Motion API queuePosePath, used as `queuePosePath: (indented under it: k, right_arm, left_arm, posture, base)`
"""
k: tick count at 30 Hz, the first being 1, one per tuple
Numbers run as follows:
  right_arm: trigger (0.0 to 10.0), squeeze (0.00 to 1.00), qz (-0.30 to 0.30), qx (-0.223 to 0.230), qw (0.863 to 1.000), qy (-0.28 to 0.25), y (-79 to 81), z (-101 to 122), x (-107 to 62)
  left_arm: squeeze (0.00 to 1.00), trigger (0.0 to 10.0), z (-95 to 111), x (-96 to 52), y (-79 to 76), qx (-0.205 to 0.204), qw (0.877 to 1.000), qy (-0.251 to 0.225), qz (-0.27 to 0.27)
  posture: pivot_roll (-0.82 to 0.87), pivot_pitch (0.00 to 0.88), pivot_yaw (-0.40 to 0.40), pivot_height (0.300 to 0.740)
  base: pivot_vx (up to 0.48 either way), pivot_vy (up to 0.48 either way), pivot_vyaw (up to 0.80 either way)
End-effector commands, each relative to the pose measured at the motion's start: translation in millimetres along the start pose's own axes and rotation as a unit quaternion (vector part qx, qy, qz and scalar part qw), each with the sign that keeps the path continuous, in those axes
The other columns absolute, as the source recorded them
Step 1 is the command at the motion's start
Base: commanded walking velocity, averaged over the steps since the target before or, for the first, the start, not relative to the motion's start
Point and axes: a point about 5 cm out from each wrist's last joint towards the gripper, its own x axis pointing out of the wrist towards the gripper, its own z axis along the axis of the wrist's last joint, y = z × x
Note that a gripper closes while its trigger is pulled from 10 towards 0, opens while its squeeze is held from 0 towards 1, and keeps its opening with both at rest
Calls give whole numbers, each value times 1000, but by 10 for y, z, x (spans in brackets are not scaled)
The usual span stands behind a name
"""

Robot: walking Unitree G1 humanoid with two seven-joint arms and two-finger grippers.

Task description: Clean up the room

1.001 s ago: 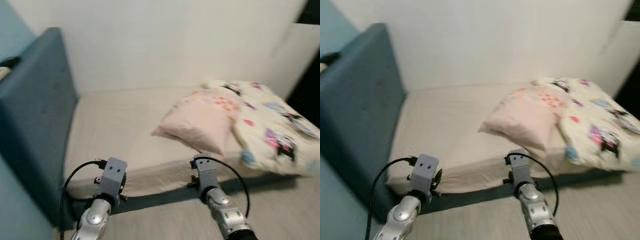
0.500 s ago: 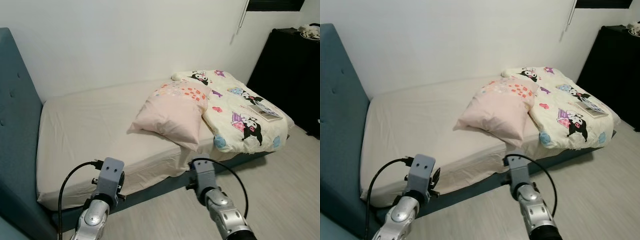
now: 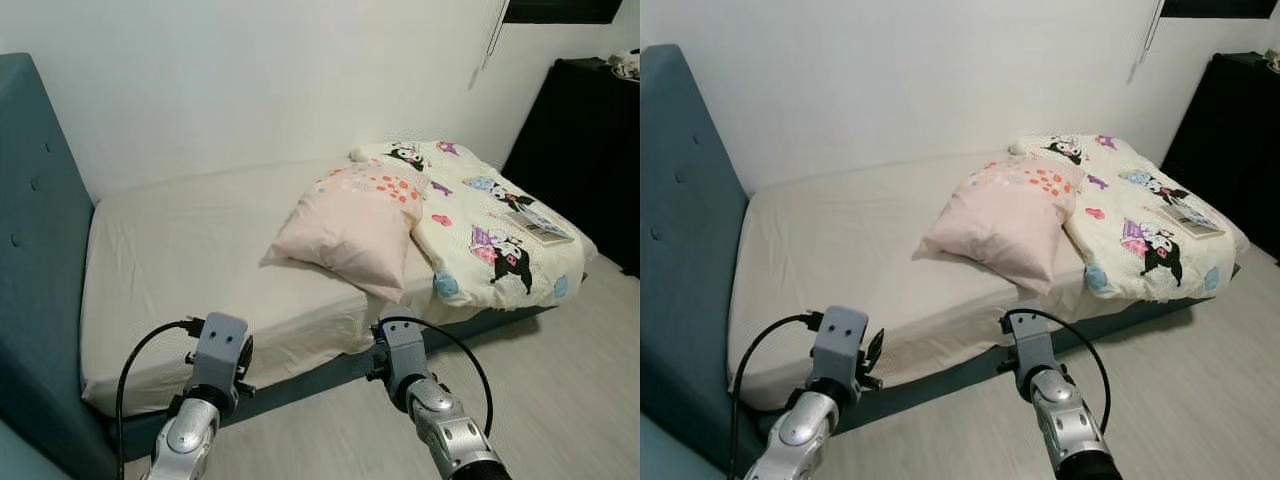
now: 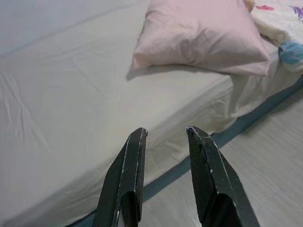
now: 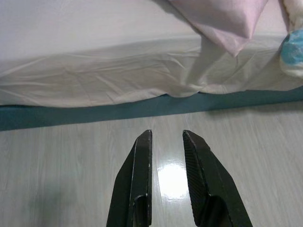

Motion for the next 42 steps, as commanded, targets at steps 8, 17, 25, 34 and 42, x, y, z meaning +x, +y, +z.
queuePosePath:
  k: [8,17,25,34,42]
  right_arm:
    - [10000,0,2,-3,1000,-12,8,28,-2]
    - [10000,0,1,-5,1000,-12,3,30,-1]
    - [10000,0,11,-28,999,-11,30,31,2]
    - [10000,0,19,-43,999,-11,57,24,6]
    - [10000,0,18,-27,999,-12,45,34,16]
  left_arm:
    - [0,10000,29,4,-27,-14,1000,-8,-3]
    - [0,10000,29,3,-23,-13,1000,-9,-3]
    - [0,10000,29,4,-22,-12,1000,-8,-4]
    - [0,10000,24,4,-22,-12,1000,-8,-4]
    - [0,10000,24,9,-18,-12,1000,-7,-1]
  posture:
    - [58,22,-45,740]
    - [59,23,-47,740]
    - [58,22,-46,740]
    - [60,23,-48,740]
    - [61,17,-50,740]
  base:
    - [289,0,0]
    - [290,0,0]
    - [289,0,0]
    - [289,0,742]
    - [277,0,0]
